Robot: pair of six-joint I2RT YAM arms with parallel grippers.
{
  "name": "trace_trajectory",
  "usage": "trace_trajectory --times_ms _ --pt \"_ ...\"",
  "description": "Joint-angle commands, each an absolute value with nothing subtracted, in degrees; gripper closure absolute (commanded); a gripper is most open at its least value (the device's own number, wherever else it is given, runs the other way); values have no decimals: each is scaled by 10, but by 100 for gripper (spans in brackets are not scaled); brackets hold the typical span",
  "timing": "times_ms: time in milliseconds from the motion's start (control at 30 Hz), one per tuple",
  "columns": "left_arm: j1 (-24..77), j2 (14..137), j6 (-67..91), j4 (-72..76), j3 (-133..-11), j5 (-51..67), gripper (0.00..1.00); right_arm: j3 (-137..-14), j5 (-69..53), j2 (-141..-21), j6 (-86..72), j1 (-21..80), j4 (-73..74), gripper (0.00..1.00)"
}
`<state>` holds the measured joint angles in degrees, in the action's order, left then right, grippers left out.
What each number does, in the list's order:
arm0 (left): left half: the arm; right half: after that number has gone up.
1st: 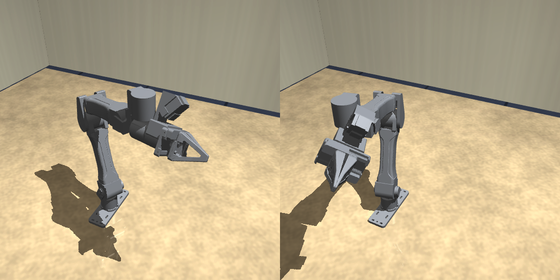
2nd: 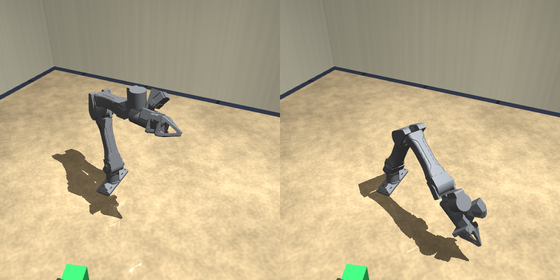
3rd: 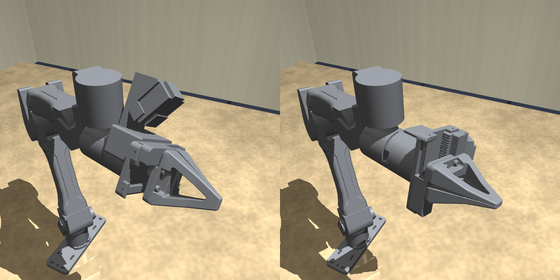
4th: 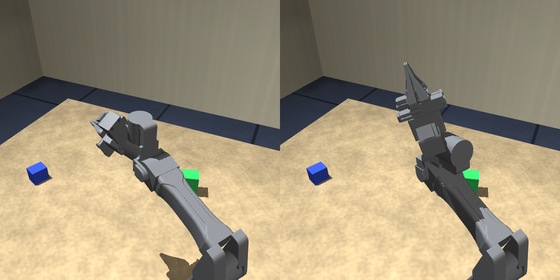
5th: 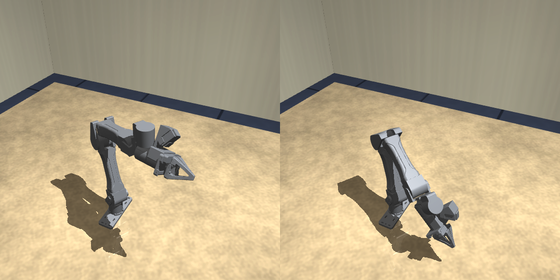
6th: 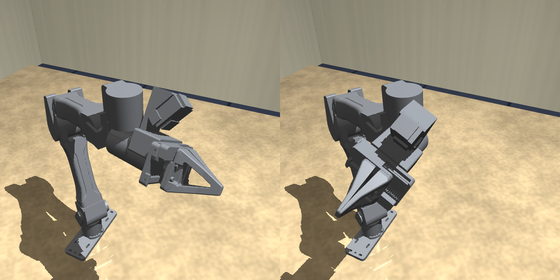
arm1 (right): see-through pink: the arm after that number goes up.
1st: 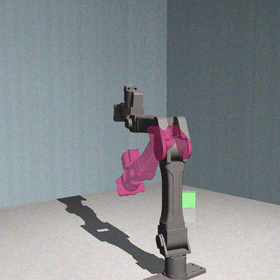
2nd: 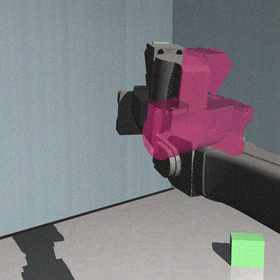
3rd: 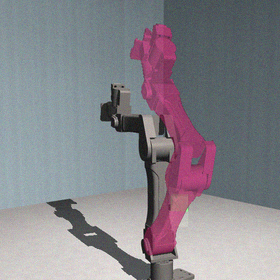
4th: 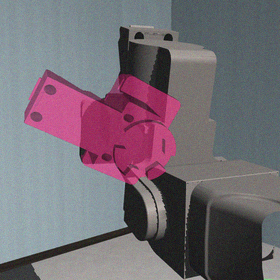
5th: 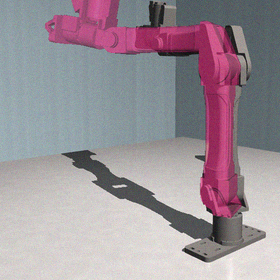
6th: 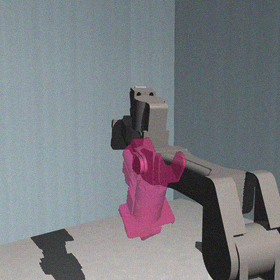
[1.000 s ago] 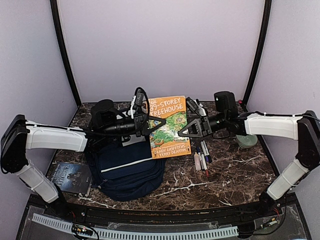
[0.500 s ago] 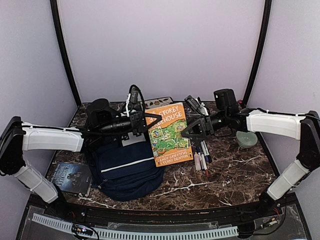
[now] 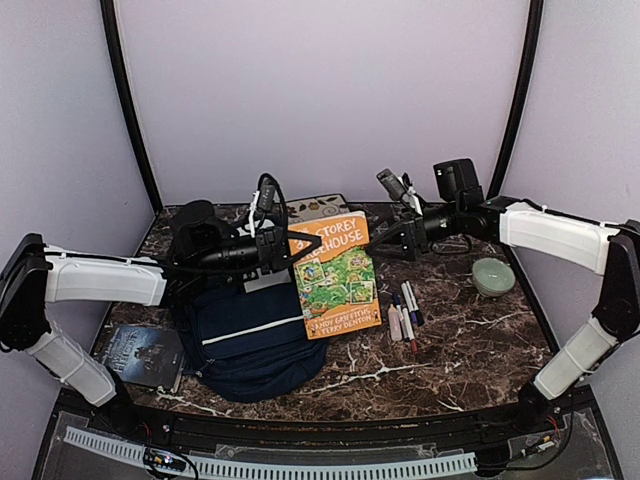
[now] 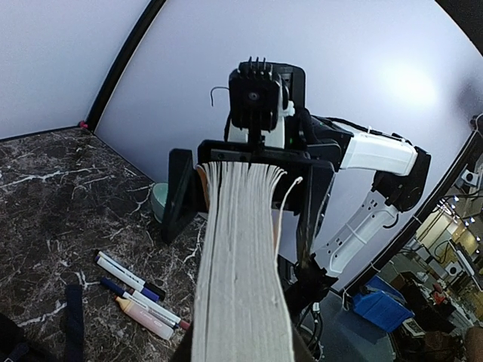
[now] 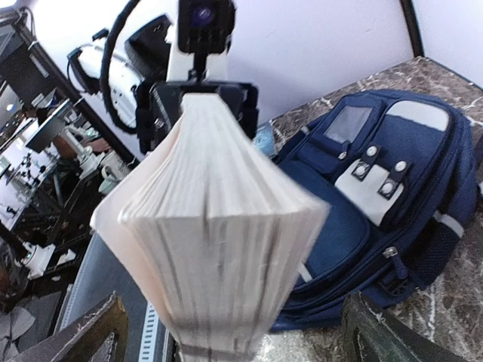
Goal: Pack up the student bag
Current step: Pass from the right arm to the left, then pass from the left arm to the right
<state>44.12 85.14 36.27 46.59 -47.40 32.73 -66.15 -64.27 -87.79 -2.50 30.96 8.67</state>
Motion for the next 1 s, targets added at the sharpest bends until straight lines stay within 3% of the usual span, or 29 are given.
trace_trajectory --times_ms 0,367,667,800,967 --pt "437 801 365 499 -481 364 100 -700 -615 -875 41 294 124 0" --pt "435 802 357 472 -507 366 100 -682 -694 -897 59 350 123 0" --pt "425 802 370 513 -502 375 100 -604 -749 -897 -42 378 -1 6" --pt "417 803 369 505 -504 357 100 -602 -757 -898 -81 390 -39 20" --pt "411 800 365 493 -502 343 100 -595 -742 -892 -140 390 -92 44"
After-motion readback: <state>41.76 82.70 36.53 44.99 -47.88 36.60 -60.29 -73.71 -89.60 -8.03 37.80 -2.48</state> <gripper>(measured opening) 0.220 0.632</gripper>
